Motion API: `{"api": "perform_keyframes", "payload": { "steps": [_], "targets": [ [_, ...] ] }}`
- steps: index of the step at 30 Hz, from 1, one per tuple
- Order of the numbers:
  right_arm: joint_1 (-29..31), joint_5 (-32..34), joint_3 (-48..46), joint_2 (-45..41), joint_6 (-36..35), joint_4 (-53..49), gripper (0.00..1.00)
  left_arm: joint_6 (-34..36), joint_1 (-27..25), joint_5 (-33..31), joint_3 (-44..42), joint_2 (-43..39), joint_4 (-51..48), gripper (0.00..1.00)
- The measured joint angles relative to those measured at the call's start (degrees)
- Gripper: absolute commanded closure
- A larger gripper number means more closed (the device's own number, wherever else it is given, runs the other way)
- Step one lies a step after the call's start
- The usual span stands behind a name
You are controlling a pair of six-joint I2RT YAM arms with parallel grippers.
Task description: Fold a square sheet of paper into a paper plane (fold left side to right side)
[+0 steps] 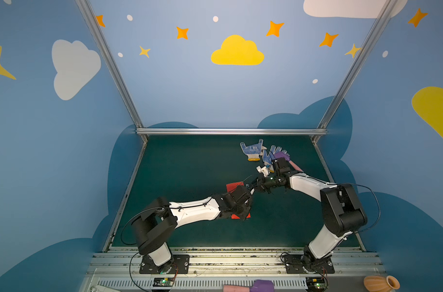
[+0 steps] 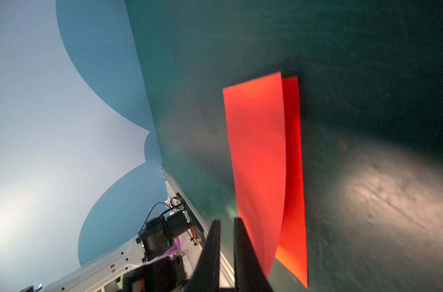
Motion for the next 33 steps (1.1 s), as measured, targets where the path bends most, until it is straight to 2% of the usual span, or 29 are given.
{"api": "perform_keyframes", "payload": {
  "steps": [2,9,15,33],
  "targets": [
    [0.76,-0.04,2.73,2.99,-0.68,-1.07,1.0,-0.31,-0.07,-0.02,-0.55,0.0,0.48,0.97],
    [3.98,0.31,9.68,12.48,-2.4,-4.26,1.0,-0.98,0.35,-0.24,-2.93,-0.02,0.92,0.97],
    [4.57,1.42,11.56,17.29,-3.82,-5.86,1.0,-1.33,1.86,-0.28,-3.87,-0.39,1.46,0.97],
    [4.42,1.7,10.86,18.23,-5.31,-5.22,1.0,0.24,7.65,-2.16,-3.87,1.03,-0.46,0.97]
  ]
}}
